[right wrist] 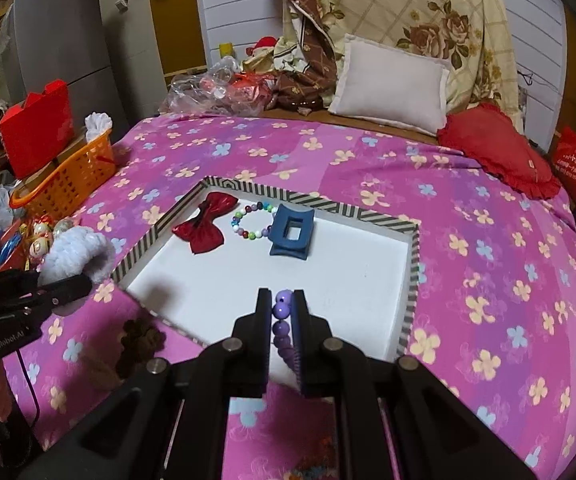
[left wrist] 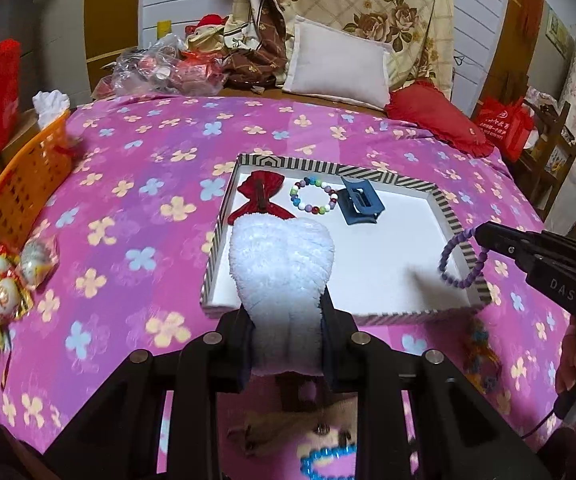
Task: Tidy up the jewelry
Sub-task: 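Carry the white scrunchie with the left gripper while the right gripper carries the purple bracelet over the tray, then lower the scrunchie into the tray with the left gripper while the right gripper releases the purple bracelet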
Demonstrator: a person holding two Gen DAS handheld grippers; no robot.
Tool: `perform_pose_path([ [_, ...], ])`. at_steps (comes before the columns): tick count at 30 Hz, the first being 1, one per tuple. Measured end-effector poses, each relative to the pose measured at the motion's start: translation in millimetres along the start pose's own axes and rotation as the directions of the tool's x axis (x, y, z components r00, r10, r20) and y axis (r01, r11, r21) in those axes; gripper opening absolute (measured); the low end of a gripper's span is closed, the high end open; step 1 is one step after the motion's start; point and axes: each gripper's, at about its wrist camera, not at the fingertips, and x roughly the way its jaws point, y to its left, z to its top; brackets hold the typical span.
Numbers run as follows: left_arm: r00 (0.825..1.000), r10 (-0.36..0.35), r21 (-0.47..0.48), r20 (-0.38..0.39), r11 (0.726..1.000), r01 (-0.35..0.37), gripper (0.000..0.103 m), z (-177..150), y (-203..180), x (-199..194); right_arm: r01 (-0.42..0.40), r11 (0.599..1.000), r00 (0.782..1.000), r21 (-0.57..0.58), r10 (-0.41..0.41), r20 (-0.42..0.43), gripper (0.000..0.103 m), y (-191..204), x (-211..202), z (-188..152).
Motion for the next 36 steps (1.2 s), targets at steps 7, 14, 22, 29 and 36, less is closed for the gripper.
perform_pose_path([
  [7,0.999,0.025,0.005,-0.025,1.0,-0.025,0.013,10,3,32,-0.07,0.996,0.997,0.048,0.071,-0.015,0.009,10,31,11],
  [14,0.997,0.044,-0.014,-0.064,0.999,-0.045,0.013,12,13,59,-0.121,0.992,0.992,0.019,0.121,-0.032,0.009,34,53,18],
  [22,0.993,0.065,-0.013,-0.096,0.998,-0.067,0.013,8,20,84,-0.095,0.989,0.979,0.111,0.113,-0.168,0.009,4,114,5],
  [29,0.99,0.072,-0.007,-0.121,0.997,-0.073,0.013,9,22,101,-0.073,0.989,0.971,0.126,0.099,-0.219,0.009,-7,138,-6],
  [36,0.989,0.077,0.003,-0.129,0.997,-0.077,0.013,8,25,111,-0.088,0.993,0.967,0.078,0.104,-0.231,0.009,15,148,-5],
])
